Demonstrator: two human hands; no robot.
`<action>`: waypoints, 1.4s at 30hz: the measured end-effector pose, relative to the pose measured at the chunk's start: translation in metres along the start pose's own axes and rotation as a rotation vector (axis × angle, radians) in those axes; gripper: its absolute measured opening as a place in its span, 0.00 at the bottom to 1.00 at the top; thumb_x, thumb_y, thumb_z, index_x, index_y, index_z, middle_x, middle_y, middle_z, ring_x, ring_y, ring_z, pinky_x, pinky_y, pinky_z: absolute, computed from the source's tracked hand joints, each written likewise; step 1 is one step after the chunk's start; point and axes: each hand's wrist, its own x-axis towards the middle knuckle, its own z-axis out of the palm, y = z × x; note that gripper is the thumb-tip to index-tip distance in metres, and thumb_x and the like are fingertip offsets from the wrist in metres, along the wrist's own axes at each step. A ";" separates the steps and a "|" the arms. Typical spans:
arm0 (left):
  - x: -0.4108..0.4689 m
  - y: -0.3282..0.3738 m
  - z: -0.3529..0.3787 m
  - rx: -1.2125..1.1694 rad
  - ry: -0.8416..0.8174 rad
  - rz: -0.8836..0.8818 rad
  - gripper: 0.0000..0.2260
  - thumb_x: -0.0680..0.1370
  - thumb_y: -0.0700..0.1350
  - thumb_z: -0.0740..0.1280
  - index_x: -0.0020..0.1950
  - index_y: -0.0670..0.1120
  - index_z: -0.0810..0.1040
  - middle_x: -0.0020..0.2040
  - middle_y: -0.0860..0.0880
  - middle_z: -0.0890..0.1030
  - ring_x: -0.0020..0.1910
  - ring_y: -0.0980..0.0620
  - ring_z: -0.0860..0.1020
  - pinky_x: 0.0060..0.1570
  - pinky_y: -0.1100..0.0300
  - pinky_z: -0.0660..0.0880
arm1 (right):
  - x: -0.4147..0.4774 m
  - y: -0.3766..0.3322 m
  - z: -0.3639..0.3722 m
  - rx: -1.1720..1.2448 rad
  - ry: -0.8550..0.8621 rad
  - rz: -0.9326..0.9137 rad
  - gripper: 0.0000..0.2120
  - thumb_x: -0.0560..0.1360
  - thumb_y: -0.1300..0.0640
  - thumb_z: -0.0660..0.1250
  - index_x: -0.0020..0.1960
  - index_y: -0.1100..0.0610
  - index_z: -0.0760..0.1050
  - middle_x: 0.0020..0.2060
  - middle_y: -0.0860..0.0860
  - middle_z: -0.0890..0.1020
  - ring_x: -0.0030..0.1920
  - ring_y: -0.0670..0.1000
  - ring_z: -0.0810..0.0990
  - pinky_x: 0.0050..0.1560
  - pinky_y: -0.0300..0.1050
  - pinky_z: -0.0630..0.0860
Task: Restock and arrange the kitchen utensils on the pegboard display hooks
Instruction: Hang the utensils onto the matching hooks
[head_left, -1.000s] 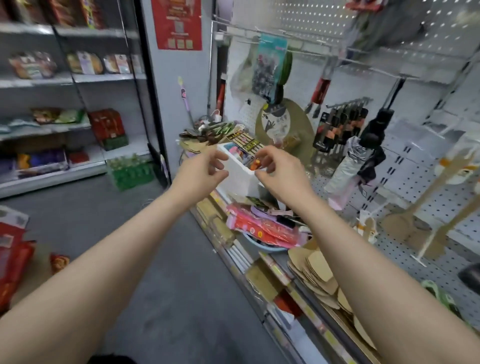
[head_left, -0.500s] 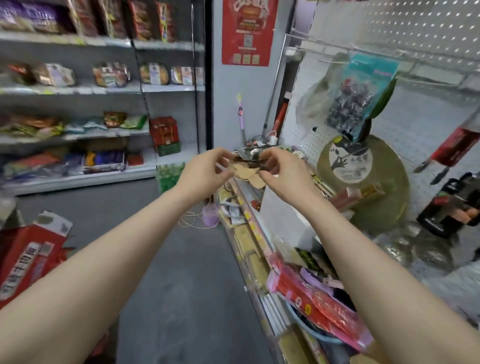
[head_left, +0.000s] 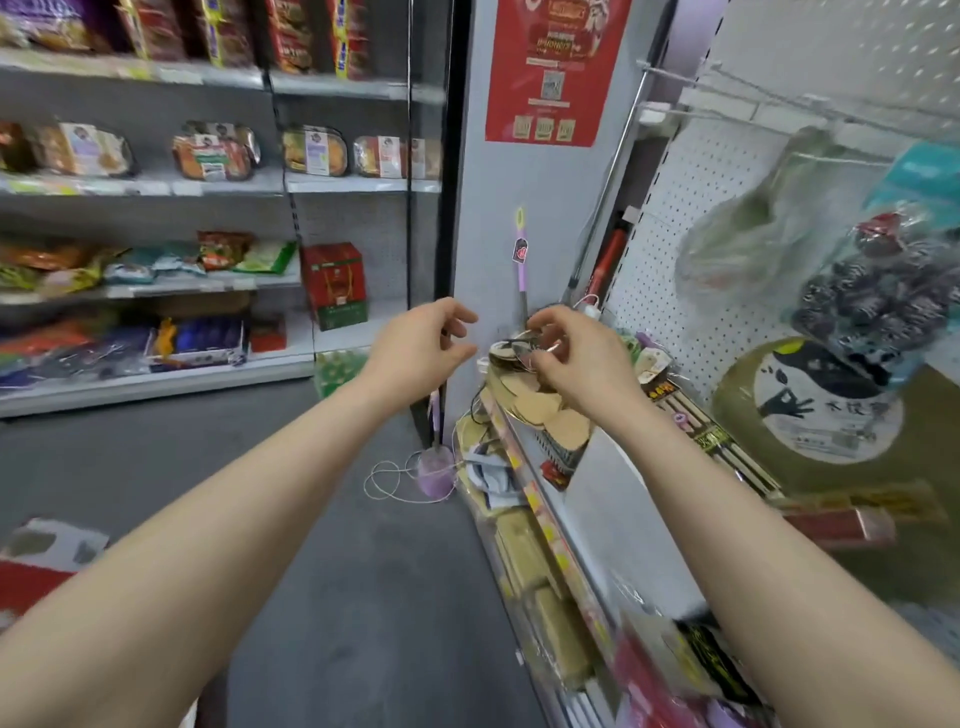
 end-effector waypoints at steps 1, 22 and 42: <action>0.016 -0.012 -0.004 -0.006 -0.006 0.009 0.12 0.76 0.47 0.69 0.59 0.53 0.77 0.49 0.55 0.79 0.46 0.55 0.79 0.51 0.54 0.77 | 0.015 -0.002 0.009 -0.001 0.007 0.011 0.14 0.74 0.55 0.69 0.59 0.46 0.76 0.47 0.45 0.80 0.45 0.46 0.79 0.48 0.44 0.76; 0.336 -0.116 0.088 -0.008 -0.308 0.200 0.13 0.77 0.46 0.68 0.61 0.51 0.76 0.51 0.55 0.79 0.44 0.56 0.77 0.48 0.60 0.74 | 0.262 0.099 0.101 -0.022 0.095 0.338 0.13 0.75 0.58 0.69 0.57 0.46 0.77 0.48 0.45 0.81 0.45 0.49 0.81 0.53 0.49 0.78; 0.496 -0.173 0.274 0.018 -0.683 0.299 0.20 0.77 0.45 0.67 0.69 0.48 0.72 0.60 0.45 0.78 0.57 0.44 0.77 0.54 0.52 0.75 | 0.333 0.238 0.155 -0.140 0.109 0.836 0.12 0.76 0.60 0.67 0.58 0.48 0.77 0.51 0.49 0.82 0.39 0.48 0.78 0.56 0.51 0.76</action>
